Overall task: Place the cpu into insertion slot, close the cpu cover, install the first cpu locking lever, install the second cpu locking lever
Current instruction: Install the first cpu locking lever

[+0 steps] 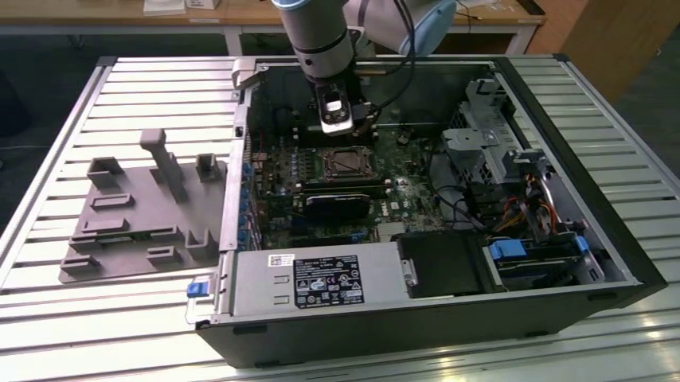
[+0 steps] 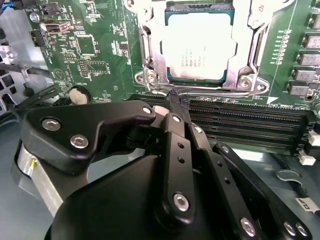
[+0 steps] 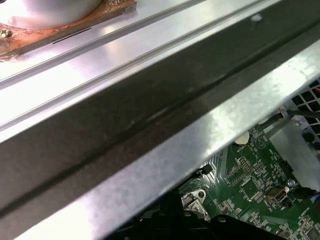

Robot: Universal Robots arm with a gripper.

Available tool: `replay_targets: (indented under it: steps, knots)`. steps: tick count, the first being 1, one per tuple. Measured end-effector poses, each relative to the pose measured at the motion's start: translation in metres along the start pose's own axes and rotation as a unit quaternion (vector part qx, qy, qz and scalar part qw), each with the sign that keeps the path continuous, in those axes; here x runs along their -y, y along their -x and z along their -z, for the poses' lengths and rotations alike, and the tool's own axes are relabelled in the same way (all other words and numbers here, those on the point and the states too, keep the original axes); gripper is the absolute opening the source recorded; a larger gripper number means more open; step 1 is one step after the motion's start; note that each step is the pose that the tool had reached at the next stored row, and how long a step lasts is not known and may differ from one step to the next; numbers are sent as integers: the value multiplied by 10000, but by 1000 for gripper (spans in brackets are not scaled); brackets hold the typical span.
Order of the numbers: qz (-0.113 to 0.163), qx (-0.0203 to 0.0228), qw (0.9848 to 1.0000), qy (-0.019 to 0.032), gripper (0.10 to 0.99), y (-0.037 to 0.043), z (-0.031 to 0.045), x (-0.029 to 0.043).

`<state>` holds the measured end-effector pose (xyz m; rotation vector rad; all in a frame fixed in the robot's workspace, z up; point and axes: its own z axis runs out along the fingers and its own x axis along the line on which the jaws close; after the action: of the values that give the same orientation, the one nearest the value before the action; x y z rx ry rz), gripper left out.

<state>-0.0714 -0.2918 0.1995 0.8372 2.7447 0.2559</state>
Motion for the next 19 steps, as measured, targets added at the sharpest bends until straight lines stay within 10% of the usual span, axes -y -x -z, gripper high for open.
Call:
replay_targets:
  steps: [19]
  knots:
    - [0, 0, 10000, 1, 102, 34, 161, -42]
